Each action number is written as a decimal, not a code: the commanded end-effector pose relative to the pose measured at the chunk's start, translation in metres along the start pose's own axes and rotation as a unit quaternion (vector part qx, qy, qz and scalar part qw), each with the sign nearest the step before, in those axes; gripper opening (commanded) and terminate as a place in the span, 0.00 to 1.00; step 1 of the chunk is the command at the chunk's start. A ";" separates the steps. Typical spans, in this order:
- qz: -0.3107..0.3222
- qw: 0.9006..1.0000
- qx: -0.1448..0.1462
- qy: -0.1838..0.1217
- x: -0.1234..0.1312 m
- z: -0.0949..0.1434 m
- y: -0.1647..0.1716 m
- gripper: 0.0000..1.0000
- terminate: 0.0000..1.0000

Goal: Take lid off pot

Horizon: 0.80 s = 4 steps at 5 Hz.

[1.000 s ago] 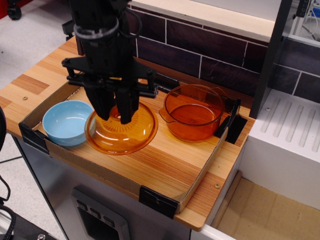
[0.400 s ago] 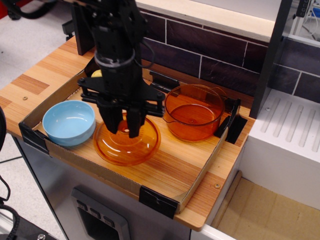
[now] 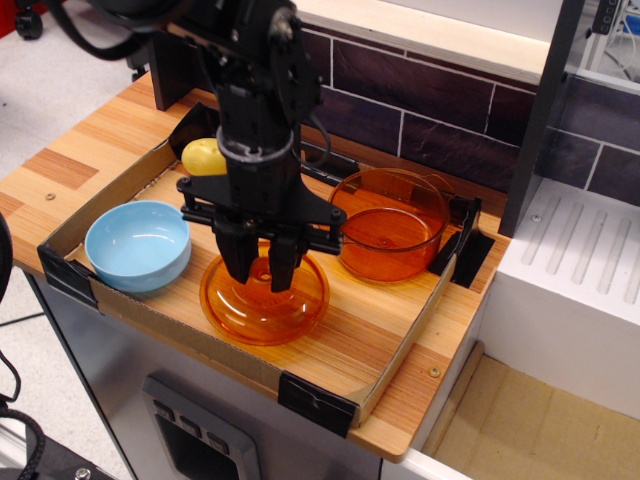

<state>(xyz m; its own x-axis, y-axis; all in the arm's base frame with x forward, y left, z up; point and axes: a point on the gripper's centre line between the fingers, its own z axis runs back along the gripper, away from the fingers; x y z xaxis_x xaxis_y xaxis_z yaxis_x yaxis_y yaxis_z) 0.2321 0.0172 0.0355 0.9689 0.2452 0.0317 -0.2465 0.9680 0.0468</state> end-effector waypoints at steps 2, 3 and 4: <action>-0.017 0.999 -0.025 -0.019 0.010 0.009 -0.001 1.00 0.00; -0.021 0.998 -0.048 -0.018 0.009 0.031 -0.006 1.00 0.00; -0.019 0.997 -0.068 -0.010 0.006 0.060 -0.007 1.00 0.00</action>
<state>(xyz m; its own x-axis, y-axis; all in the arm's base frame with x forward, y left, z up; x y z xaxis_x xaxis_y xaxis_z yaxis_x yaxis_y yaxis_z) 0.2299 0.0028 0.0841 0.9764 0.2158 -0.0013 -0.2151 0.9728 -0.0856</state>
